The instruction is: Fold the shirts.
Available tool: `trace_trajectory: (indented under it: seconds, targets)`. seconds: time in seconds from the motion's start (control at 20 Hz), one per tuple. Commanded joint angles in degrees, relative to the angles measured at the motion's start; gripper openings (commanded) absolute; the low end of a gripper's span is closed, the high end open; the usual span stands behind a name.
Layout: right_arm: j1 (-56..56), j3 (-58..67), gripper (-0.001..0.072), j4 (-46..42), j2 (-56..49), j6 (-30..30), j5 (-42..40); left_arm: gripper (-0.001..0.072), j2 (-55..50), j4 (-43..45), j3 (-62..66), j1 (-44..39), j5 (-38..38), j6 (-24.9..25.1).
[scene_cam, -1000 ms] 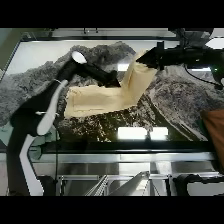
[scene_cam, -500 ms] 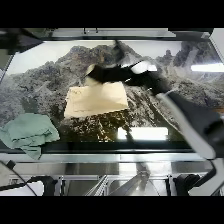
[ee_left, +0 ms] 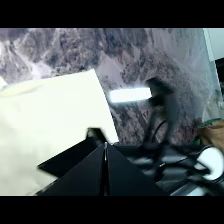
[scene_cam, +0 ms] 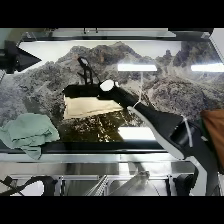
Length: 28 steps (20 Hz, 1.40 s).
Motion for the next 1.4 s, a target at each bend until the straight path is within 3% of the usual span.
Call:
trace_trajectory:
  seconds: [0.0, 0.1, 0.15, 0.25, 0.3, 0.35, 0.4, 0.8, 1.2, 1.25, 1.3, 1.35]
  targets:
    - [-7.37, 0.72, 0.0014, -10.67, 5.77, 5.03, 10.34, 0.0012, 0.31, -0.02, -1.84, -1.4, 0.79, 0.72]
    - [-15.04, 0.68, 0.0013, -22.18, 8.98, 17.27, 18.38, 0.0012, 0.31, 0.0, -1.84, -1.7, 0.5, 0.76]
    - [-19.34, 0.68, 0.0013, -25.97, 9.86, 20.63, 23.8, 0.0011, 0.31, -0.09, -1.84, -1.7, -0.04, 0.76]
    - [-26.95, 0.24, 0.0016, -27.39, 9.6, 21.66, 33.92, 0.0011, 0.31, -0.02, -1.84, -1.7, -1.09, 0.81]
    - [-29.68, -0.55, 0.0133, -27.3, 8.92, 23.87, 37.0, 0.0012, 0.31, -0.02, -1.84, -1.7, -1.53, 0.92]
    - [-31.56, -1.44, 0.0519, -27.41, 7.98, 25.14, 38.36, 0.0012, 0.28, -0.02, -1.84, -1.7, -1.81, 1.29]
    - [-32.76, -2.51, 0.0702, -27.39, 6.6, 25.2, 38.62, 0.0011, 0.28, -0.02, -1.84, -1.7, -1.95, 1.6]
    - [-29.11, -2.93, 0.0703, -23.91, -6.78, 25.81, 36.79, 0.0011, 0.28, 0.02, -1.86, -1.7, -2.45, 2.97]
    - [-21.46, -1.18, 0.07, -16.55, -8.55, 24.09, 30.25, 0.0012, 0.28, 0.04, -1.86, -1.7, -2.36, 4.39]
    - [-20.81, -0.15, 0.0588, -16.55, -8.52, 24.11, 29.83, 0.0011, 0.28, 0.04, -1.86, -1.7, -2.36, 4.39]
    - [-20.28, 1.07, 0.0244, -16.57, -8.52, 23.98, 29.86, 0.0012, 0.28, 0.04, -1.86, -1.7, -2.36, 4.39]
    - [-19.89, 2.49, 0.0104, -16.55, -8.52, 23.87, 29.88, 0.0012, 0.28, 0.04, -1.86, -1.7, -2.38, 4.39]
